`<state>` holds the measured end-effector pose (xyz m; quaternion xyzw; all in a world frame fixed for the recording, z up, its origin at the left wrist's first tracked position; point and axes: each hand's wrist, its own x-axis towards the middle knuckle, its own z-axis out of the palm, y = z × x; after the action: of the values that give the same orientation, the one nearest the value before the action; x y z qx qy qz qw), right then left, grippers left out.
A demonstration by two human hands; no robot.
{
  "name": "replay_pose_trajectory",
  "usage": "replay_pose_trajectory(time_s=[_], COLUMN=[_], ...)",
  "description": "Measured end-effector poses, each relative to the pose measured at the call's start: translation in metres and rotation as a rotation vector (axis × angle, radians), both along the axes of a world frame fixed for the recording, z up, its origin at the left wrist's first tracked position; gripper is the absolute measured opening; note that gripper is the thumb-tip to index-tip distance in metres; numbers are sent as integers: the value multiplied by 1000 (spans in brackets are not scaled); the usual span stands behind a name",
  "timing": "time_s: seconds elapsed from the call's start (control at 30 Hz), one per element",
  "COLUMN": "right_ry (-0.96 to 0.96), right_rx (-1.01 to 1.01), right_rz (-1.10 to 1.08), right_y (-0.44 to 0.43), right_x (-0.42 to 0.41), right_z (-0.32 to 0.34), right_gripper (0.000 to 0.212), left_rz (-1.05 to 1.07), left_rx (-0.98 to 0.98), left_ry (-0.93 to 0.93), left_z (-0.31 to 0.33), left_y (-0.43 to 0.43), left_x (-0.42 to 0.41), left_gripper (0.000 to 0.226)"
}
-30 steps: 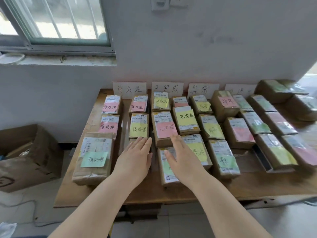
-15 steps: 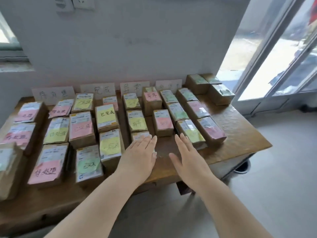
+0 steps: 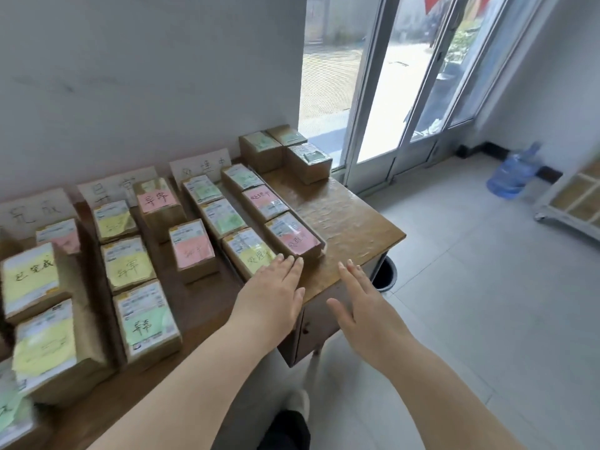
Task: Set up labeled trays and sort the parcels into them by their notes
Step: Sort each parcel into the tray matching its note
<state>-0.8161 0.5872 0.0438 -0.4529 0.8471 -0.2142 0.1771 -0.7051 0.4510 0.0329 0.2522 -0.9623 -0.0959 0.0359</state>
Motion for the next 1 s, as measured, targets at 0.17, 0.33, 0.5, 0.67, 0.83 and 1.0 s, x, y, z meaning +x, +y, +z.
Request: replay_pose_trajectory(time_s=[0.17, 0.33, 0.5, 0.67, 0.83, 1.0], right_ry=[44, 89, 88, -23, -84, -91], right_rx=[18, 54, 69, 38, 50, 66], right_rz=[39, -4, -67, -60, 46, 242], right_y=[-23, -45, -57, -84, -134, -195], right_x=[-68, -156, -232, -280, -324, -382], right_z=[6, 22, 27, 5, -16, -32], right_gripper=[63, 62, 62, 62, 63, 64], left_rz=[16, 4, -49, -14, 125, 328], left_rx=[-4, 14, -30, -41, 18, 48], left_ry=[4, 33, 25, -8, -101, -178], left_z=[-10, -6, 7, 4, -16, -28], left_y=[-31, -65, -97, -119, -137, -157], left_x=[-67, -154, -239, -281, -294, -316], left_gripper=[56, 55, 55, 55, 55, 55])
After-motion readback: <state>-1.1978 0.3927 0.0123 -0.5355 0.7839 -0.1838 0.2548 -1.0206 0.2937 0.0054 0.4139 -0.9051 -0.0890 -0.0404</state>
